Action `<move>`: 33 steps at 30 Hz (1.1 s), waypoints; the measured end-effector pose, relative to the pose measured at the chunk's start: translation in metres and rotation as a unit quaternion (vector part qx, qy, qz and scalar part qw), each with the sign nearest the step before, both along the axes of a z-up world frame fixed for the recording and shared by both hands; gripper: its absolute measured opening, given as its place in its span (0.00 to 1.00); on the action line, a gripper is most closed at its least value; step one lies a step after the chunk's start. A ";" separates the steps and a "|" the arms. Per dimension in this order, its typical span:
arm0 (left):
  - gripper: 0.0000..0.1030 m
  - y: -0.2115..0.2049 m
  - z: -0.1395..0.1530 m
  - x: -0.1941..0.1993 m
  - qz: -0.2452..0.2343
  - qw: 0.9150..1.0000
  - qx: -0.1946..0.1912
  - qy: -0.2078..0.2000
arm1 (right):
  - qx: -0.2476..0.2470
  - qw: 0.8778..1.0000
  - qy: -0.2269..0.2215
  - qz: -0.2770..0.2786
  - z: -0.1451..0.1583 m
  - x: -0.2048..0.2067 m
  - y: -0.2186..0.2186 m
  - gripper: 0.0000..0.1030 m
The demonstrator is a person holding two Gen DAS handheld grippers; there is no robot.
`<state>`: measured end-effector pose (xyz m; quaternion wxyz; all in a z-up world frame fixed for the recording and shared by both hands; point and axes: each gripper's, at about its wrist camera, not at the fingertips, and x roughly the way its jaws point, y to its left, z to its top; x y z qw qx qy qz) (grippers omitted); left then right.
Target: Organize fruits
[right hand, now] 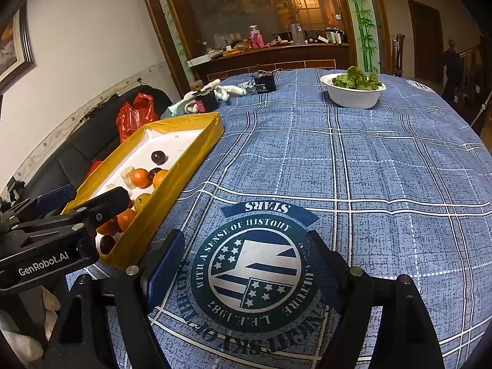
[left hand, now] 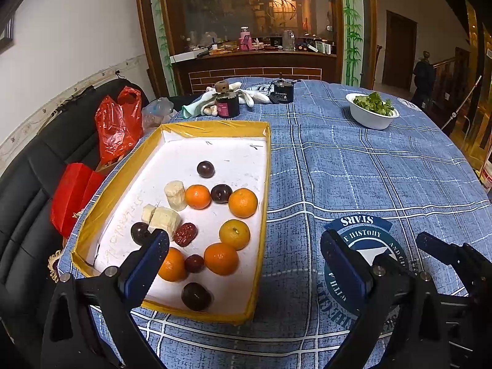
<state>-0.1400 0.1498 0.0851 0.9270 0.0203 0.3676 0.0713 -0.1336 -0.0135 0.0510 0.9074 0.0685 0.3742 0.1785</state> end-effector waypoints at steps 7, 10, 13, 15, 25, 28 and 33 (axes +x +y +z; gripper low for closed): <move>0.96 0.000 0.000 -0.001 -0.003 1.000 -0.002 -0.001 | 0.000 1.000 -0.001 0.000 0.000 -0.001 0.000 0.82; 0.96 0.000 0.002 -0.002 -0.001 1.000 -0.007 -0.007 | 0.000 1.000 -0.001 0.000 0.000 -0.001 0.000 0.82; 0.96 0.004 0.009 -0.009 0.014 0.999 -0.006 -0.029 | 0.000 1.000 -0.003 0.000 0.001 -0.002 0.000 0.82; 0.96 0.007 0.020 -0.018 0.035 0.998 0.004 -0.060 | 0.001 1.000 -0.008 0.001 0.003 -0.004 0.000 0.82; 1.00 0.007 0.057 -0.075 0.088 0.965 0.073 -0.238 | 0.003 0.999 -0.047 0.008 0.015 -0.016 0.004 0.83; 1.00 0.007 0.064 -0.070 0.070 0.970 0.059 -0.225 | -0.001 0.999 -0.050 0.009 0.017 -0.019 0.006 0.85; 1.00 0.006 0.058 -0.063 0.061 0.979 0.028 -0.192 | -0.008 0.999 -0.052 0.010 0.017 -0.021 0.008 0.85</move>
